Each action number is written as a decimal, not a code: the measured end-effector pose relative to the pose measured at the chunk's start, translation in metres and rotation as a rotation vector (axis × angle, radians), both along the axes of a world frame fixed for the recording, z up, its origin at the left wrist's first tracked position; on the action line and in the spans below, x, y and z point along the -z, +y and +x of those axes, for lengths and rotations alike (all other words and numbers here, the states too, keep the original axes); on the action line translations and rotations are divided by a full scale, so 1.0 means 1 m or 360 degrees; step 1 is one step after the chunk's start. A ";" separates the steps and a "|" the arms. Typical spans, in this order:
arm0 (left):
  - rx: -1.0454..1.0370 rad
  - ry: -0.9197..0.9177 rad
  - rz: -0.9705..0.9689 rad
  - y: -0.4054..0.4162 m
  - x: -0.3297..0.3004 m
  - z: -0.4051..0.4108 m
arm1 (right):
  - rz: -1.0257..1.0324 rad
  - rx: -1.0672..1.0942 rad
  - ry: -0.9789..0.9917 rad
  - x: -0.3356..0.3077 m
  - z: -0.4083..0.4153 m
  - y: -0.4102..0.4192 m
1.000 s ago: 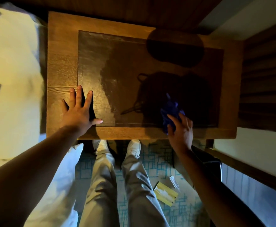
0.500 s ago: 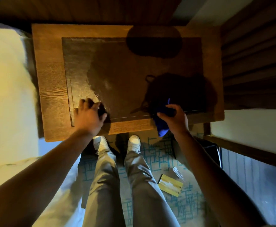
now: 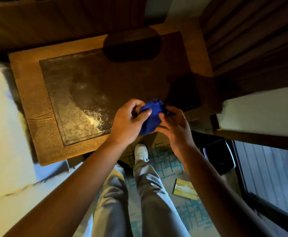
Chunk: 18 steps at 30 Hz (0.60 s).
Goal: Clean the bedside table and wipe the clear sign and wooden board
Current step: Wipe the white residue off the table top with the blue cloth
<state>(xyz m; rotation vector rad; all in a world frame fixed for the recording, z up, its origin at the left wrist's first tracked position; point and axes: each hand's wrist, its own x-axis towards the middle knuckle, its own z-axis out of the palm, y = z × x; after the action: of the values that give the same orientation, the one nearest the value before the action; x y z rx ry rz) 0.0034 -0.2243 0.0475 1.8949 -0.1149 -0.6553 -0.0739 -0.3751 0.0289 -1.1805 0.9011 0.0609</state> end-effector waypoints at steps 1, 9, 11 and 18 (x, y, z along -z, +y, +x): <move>0.0025 -0.0022 -0.0041 -0.006 -0.007 -0.002 | -0.0034 -0.0007 -0.0009 0.000 -0.005 -0.006; 0.0401 0.0143 -0.0449 -0.051 -0.039 -0.003 | 0.0578 -0.0126 -0.0394 -0.006 -0.040 -0.059; 0.0442 0.0070 -0.0440 -0.062 -0.044 -0.002 | 0.0606 -0.0068 -0.0403 -0.010 -0.047 -0.070; 0.0515 -0.0080 -0.0178 -0.089 -0.046 0.001 | 0.0480 0.0282 -0.0407 -0.030 -0.074 -0.086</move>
<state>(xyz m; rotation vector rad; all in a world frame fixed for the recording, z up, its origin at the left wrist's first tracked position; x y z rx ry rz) 0.0048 -0.3137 0.0931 1.8004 -0.4884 -0.8008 -0.1482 -0.4609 0.0588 -0.8038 0.7368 -0.0937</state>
